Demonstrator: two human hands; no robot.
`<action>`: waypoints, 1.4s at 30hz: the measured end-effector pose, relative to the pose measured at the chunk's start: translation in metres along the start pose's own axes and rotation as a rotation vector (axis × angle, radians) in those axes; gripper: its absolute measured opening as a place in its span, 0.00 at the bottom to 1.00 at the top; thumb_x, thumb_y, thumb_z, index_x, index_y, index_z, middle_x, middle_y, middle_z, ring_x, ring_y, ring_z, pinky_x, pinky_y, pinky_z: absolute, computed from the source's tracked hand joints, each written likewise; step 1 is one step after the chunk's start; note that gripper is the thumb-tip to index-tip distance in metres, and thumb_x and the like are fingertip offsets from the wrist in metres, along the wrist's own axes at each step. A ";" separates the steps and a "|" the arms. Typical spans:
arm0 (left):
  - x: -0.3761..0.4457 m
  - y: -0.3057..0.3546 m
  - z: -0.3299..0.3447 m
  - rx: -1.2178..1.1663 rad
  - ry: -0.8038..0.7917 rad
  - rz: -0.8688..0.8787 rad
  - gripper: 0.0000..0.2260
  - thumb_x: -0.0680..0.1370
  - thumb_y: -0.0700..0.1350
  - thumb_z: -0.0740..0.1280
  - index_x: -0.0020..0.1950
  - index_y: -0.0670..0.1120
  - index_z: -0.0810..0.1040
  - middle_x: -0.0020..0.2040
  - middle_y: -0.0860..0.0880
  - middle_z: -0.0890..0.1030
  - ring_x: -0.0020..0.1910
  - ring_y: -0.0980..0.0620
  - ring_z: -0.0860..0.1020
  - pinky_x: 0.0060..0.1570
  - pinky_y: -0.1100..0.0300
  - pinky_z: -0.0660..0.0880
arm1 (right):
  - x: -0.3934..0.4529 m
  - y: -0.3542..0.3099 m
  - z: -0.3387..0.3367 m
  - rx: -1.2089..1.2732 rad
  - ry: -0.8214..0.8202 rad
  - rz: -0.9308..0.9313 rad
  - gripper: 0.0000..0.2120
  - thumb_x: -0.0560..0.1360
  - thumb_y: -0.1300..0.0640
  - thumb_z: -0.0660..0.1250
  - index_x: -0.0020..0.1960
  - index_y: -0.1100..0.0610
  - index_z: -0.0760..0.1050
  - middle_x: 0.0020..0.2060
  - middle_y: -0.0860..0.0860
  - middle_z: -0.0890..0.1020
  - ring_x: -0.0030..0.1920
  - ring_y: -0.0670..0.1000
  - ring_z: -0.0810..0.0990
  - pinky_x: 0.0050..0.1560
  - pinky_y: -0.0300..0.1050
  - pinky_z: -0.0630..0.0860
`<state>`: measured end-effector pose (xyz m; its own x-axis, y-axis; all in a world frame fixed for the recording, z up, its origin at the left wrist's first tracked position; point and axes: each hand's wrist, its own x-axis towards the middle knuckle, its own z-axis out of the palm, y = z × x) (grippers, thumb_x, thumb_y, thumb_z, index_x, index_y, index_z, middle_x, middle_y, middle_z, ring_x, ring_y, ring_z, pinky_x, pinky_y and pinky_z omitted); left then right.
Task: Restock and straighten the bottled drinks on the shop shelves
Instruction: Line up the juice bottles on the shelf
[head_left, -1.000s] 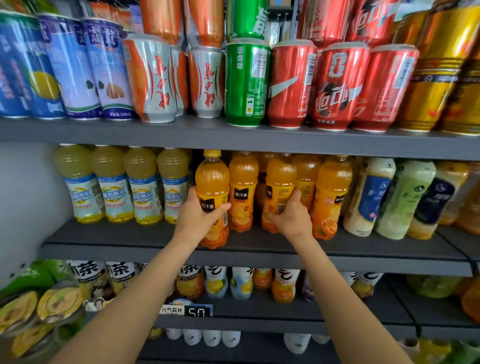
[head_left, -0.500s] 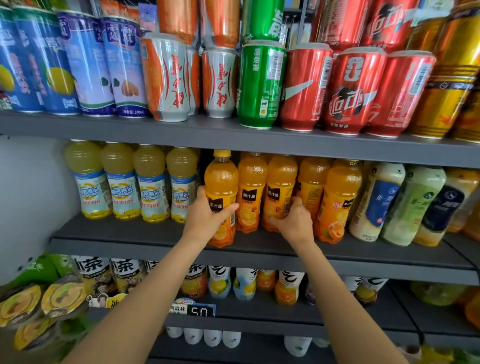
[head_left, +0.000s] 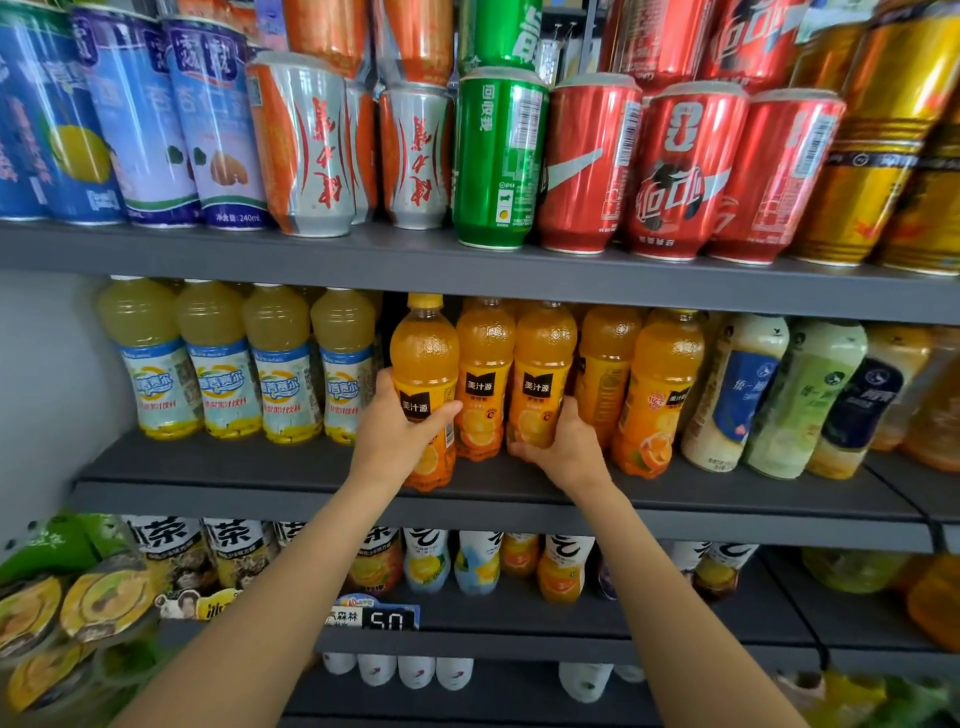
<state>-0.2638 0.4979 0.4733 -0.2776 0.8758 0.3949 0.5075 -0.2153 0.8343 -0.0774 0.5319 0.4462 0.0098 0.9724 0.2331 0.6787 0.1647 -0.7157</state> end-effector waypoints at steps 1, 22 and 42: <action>0.000 0.001 -0.001 0.002 0.000 -0.001 0.29 0.70 0.50 0.72 0.66 0.41 0.66 0.61 0.44 0.76 0.61 0.46 0.74 0.54 0.59 0.69 | -0.003 -0.001 -0.001 -0.044 0.042 -0.017 0.30 0.68 0.53 0.75 0.64 0.61 0.64 0.60 0.58 0.75 0.61 0.58 0.74 0.58 0.51 0.73; -0.007 0.015 0.001 0.040 0.028 -0.075 0.29 0.71 0.49 0.72 0.65 0.40 0.64 0.62 0.41 0.75 0.62 0.42 0.73 0.58 0.52 0.69 | 0.017 -0.044 -0.070 -0.462 0.420 -0.017 0.32 0.78 0.60 0.61 0.75 0.65 0.48 0.75 0.59 0.54 0.55 0.63 0.78 0.48 0.51 0.75; -0.002 0.014 0.003 0.032 -0.006 -0.077 0.28 0.72 0.48 0.72 0.66 0.41 0.64 0.62 0.41 0.75 0.62 0.42 0.73 0.58 0.51 0.70 | 0.039 -0.055 -0.106 -0.124 0.038 0.130 0.19 0.75 0.66 0.64 0.65 0.63 0.66 0.55 0.56 0.76 0.47 0.55 0.81 0.36 0.40 0.79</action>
<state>-0.2537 0.4946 0.4827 -0.3121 0.8916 0.3282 0.5106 -0.1339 0.8493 -0.0368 0.5430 0.5642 0.1297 0.9768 0.1704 0.7551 0.0140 -0.6554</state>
